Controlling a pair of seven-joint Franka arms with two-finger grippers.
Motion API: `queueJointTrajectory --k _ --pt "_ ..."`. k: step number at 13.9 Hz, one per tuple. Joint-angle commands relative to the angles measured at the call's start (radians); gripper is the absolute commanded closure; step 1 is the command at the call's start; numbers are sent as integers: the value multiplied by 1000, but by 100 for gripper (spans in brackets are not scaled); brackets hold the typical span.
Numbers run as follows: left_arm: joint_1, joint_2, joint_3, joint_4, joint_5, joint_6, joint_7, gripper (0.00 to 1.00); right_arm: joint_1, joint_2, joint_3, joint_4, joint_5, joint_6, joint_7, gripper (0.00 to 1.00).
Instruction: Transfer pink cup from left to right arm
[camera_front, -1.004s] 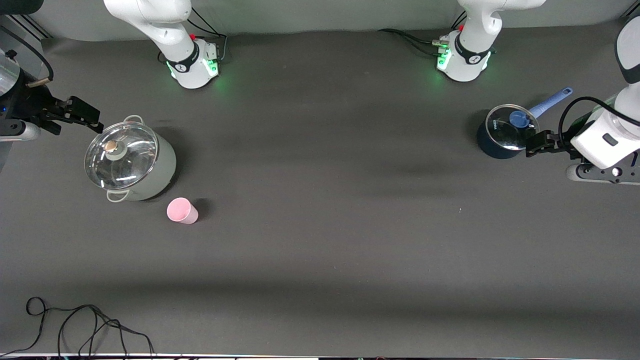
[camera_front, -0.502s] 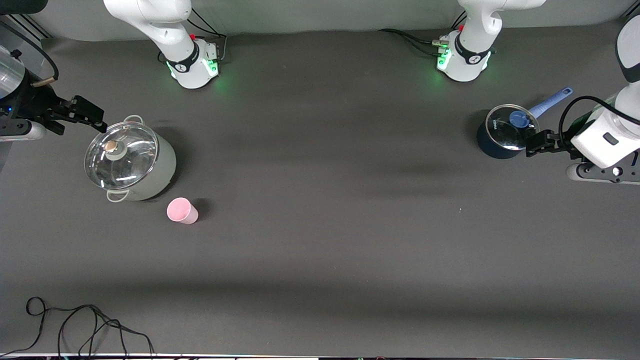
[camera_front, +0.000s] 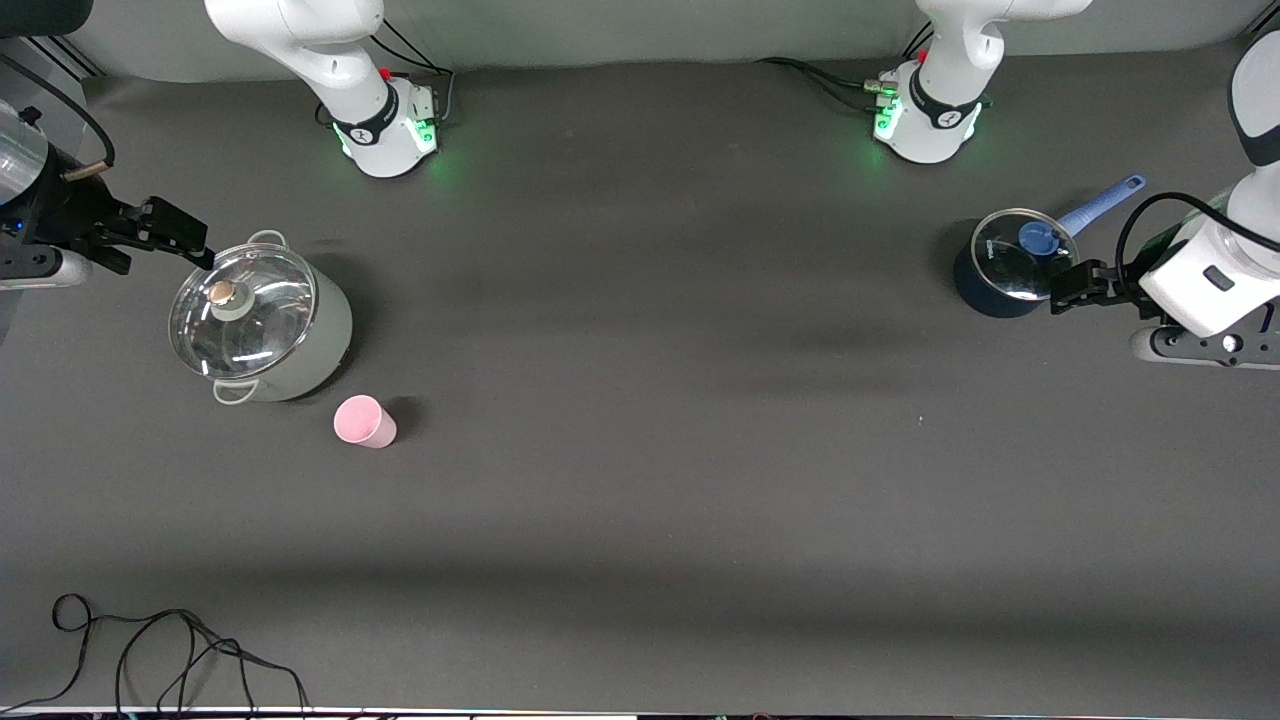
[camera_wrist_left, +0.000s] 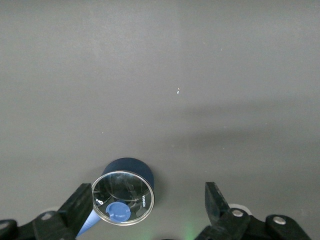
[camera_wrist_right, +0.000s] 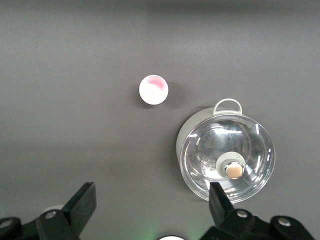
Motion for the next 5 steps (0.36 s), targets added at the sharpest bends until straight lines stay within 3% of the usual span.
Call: queueJointTrajectory --k 1,5 --pt "-17 -8 15 7 3 -2 7 0 18 16 -15 28 -1 2 18 0" --pt "-17 -8 15 9 3 6 7 0 18 16 -15 30 -3 0 17 0"
